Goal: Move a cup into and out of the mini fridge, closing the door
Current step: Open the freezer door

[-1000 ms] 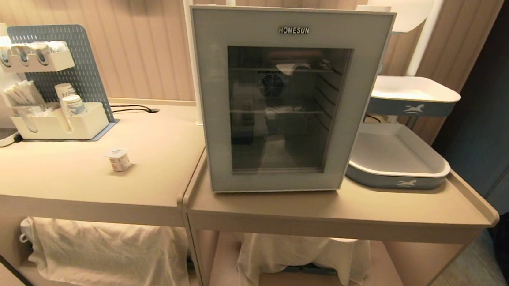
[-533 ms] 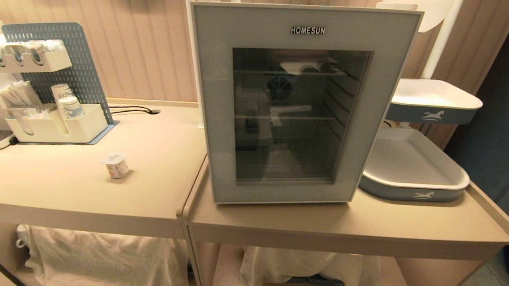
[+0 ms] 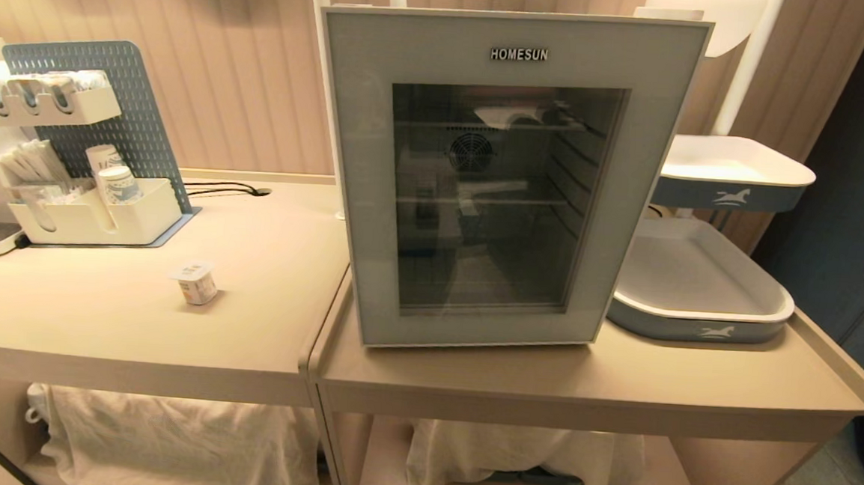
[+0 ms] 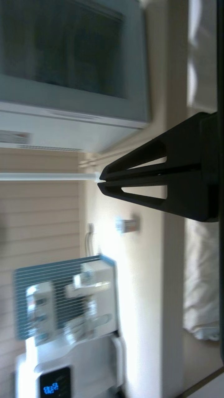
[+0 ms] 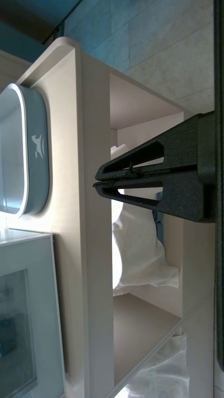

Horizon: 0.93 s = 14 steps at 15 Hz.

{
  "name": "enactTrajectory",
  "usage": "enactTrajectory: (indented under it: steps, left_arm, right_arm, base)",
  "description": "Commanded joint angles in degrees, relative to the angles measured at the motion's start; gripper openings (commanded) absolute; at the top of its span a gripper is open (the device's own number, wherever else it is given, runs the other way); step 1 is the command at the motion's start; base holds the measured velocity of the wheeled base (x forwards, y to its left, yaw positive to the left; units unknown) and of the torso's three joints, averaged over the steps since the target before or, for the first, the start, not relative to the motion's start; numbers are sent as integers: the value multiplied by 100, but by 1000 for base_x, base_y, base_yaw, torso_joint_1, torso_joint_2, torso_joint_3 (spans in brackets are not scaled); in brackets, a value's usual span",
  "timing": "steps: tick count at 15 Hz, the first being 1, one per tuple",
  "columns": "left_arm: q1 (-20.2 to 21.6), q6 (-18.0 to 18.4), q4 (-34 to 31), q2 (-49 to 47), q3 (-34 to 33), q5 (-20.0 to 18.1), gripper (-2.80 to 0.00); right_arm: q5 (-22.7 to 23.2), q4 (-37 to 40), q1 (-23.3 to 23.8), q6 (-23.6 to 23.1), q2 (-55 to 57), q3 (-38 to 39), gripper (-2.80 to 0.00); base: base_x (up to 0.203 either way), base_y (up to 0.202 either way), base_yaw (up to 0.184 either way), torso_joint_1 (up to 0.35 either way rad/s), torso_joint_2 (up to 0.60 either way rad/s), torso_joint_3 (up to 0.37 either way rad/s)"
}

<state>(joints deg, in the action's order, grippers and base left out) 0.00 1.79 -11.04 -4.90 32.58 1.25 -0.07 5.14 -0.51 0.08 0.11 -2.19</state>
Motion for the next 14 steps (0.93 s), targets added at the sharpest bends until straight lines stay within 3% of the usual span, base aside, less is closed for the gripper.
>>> enactTrajectory:
  steps: [1, 2, 4, 5, 7, 8, 10, 12, 13, 14]
  left_arm:
    - [41, -109, -1049, -948, 1996, 51, -280]
    - [35, -314, -1632, -1623, 2980, 85, -280]
    - [-170, -836, -2585, -3029, 4246, 96, -280]
    - [-489, -1064, -2950, -3627, 4647, -14, -280]
    - [-1572, -1341, -3360, -4473, 4986, -476, -280]
    - [-1899, -1414, -3300, -4922, 5003, -951, -280]
    - [-1845, -1478, -2558, -5562, 4821, -1964, -280]
    - [-900, -1433, -1644, -6219, 4524, -3530, -280]
    - [-246, -1351, -1076, -6630, 4300, -4656, -280]
    - [257, -1200, -295, -7099, 3904, -5799, 0]
  right_arm:
    - [-2, 4, -2, 1, 7, 0, -280]
    - [-2, 4, -2, 1, 7, 0, -280]
    - [-2, 4, -2, 1, 7, 0, -280]
    - [-2, 4, -2, 1, 7, 0, -280]
    - [-2, 4, -2, 1, 7, 0, -280]
    - [-2, 4, -2, 1, 7, 0, -280]
    - [-2, 4, -2, 1, 7, 0, -280]
    - [-2, 4, -2, 1, 7, 0, -280]
    - [-2, 4, -2, 1, 7, 0, -280]
    - [-2, 4, -2, 1, 7, 0, -280]
  base:
    - [0, 0, 0, 0, 0, 0]
    - [0, 0, 0, 0, 0, 0]
    - [0, 0, 0, 0, 0, 0]
    - [0, 0, 0, 0, 0, 0]
    - [0, 0, 0, 0, 0, 0]
    - [0, 0, 0, 0, 0, 0]
    - [0, 0, 0, 0, 0, 0]
    - [0, 0, 0, 0, 0, 0]
    - [0, 0, 0, 0, 0, 0]
    - [0, 0, 0, 0, 0, 0]
